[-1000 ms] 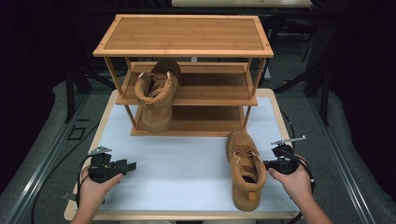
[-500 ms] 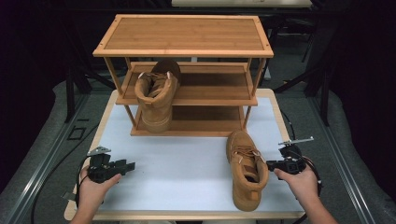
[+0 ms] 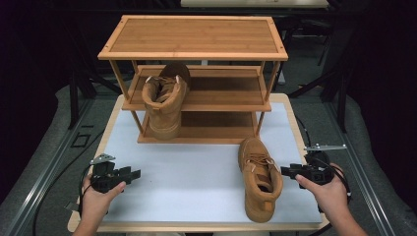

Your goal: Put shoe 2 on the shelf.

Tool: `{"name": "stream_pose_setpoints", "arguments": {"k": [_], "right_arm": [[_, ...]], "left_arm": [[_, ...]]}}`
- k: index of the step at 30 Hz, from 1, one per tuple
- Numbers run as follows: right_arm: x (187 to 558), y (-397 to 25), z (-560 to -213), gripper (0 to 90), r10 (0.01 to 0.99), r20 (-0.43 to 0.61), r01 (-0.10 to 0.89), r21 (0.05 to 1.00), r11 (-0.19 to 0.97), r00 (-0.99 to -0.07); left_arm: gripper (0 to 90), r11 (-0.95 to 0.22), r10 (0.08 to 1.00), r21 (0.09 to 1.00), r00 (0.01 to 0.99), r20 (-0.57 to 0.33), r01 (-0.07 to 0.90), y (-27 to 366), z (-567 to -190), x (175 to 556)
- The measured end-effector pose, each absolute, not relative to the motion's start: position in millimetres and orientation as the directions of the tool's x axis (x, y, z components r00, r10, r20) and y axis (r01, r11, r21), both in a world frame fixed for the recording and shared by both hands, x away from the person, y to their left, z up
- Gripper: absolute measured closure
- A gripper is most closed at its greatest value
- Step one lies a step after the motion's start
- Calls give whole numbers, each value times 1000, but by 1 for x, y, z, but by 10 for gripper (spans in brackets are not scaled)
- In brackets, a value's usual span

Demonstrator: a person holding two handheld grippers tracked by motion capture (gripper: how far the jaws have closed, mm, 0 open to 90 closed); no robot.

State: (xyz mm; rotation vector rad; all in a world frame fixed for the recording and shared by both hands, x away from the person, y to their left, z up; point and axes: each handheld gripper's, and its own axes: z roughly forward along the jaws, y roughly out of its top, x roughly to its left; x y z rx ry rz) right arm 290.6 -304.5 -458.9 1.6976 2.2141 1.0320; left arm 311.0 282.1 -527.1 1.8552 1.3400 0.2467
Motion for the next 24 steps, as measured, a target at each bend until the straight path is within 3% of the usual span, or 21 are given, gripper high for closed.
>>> {"name": "stream_pose_setpoints", "arguments": {"k": [2,3,6,9,13,18,24], "right_arm": [[289,-302,-458,561,914,247,777,621,105,-321],[288,-303,-454,586,890,289,789,604,117,-353],[284,-298,-444,705,903,248,777,615,133,-350],[284,-296,-431,733,900,248,791,592,152,-358],[284,-292,-416,718,888,263,776,613,148,-378],[279,-275,-401,612,869,248,747,638,186,-428],[281,-259,-416,556,878,222,766,605,217,-425]], "left_arm": [[483,-106,856,697,422,-299,709,281,-526,310],[488,-114,853,695,429,-298,710,281,-526,310],[531,-131,847,690,442,-296,712,281,-525,309],[530,-119,847,694,437,-302,710,281,-524,309],[529,-117,865,699,419,-277,705,282,-525,308],[513,-96,860,697,412,-302,710,282,-524,309],[484,-107,854,689,421,-306,717,282,-524,309]]}}
